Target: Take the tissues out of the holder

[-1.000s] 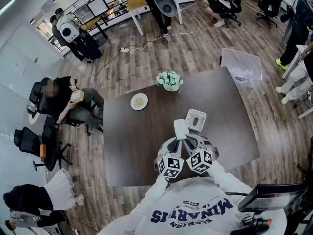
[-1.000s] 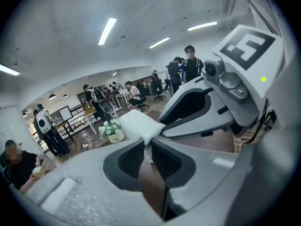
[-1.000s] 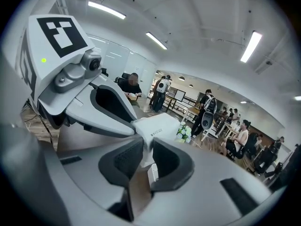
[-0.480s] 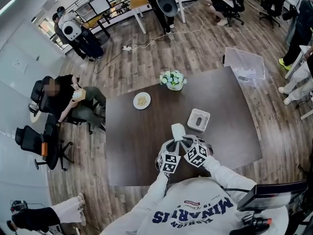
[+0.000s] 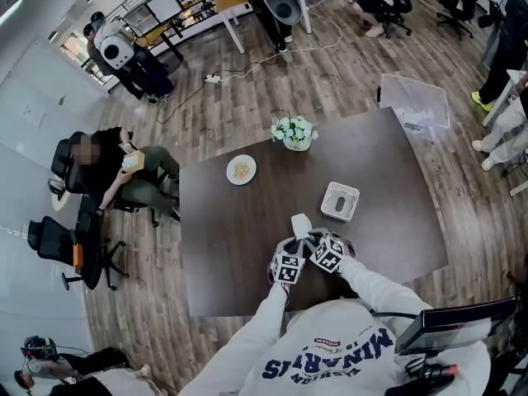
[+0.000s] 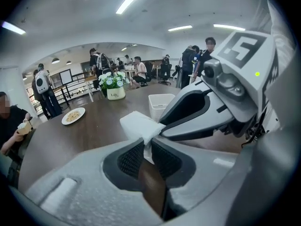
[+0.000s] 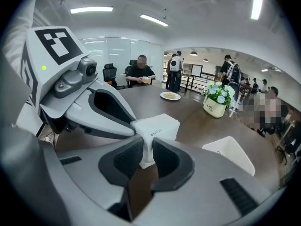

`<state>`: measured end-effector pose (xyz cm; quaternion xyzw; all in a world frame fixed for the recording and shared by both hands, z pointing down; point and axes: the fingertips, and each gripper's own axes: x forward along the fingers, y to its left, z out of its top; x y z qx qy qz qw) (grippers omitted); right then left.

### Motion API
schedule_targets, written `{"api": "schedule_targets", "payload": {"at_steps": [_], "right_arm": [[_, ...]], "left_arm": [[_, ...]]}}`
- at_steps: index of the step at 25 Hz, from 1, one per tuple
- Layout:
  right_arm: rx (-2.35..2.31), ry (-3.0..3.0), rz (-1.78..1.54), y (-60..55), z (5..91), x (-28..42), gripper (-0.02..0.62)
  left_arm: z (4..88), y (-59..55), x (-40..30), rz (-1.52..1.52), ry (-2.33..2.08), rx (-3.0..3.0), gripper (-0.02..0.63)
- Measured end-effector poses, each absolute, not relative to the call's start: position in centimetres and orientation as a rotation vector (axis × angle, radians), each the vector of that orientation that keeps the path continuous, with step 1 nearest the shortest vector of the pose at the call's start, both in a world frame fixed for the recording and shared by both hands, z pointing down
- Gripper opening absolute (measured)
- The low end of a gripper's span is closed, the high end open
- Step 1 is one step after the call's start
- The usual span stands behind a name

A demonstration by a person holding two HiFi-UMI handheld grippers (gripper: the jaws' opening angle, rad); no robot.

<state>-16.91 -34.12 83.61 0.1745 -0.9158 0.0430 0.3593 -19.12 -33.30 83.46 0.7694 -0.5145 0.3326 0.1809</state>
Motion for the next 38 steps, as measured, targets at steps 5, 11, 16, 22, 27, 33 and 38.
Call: {"api": "schedule_targets", "payload": {"at_steps": [5, 11, 16, 22, 27, 33, 38], "right_arm": [[0.430, -2.352, 0.118, -34.0, 85.2, -17.4, 0.072], [0.439, -2.346, 0.131, -34.0, 85.8, -17.6, 0.074], [0.452, -2.351, 0.152, -34.4, 85.8, -17.5, 0.090], [0.474, -2.340, 0.146, -34.7, 84.9, -16.9, 0.117], [0.514, -2.404, 0.152, -34.5, 82.3, -15.6, 0.126], [0.586, -2.672, 0.328, -33.0, 71.8, -11.4, 0.124], [0.688, -2.892, 0.339, -31.0, 59.3, -7.1, 0.026]], "left_arm": [[85.1, -33.2, -19.6, 0.931, -1.458, 2.161, 0.051], [85.9, -32.9, -19.8, 0.949, -1.447, 2.154, 0.051], [85.7, -33.3, -19.8, 0.941, -1.481, 2.160, 0.052], [83.5, -32.4, -20.2, 0.736, -1.541, 2.157, 0.052], [83.0, -30.5, -23.0, 0.629, -1.576, 2.087, 0.052], [74.4, -26.4, -24.7, 0.359, -1.668, 2.080, 0.052], [60.2, -25.2, -20.2, 0.020, -1.618, 2.351, 0.051]]}}
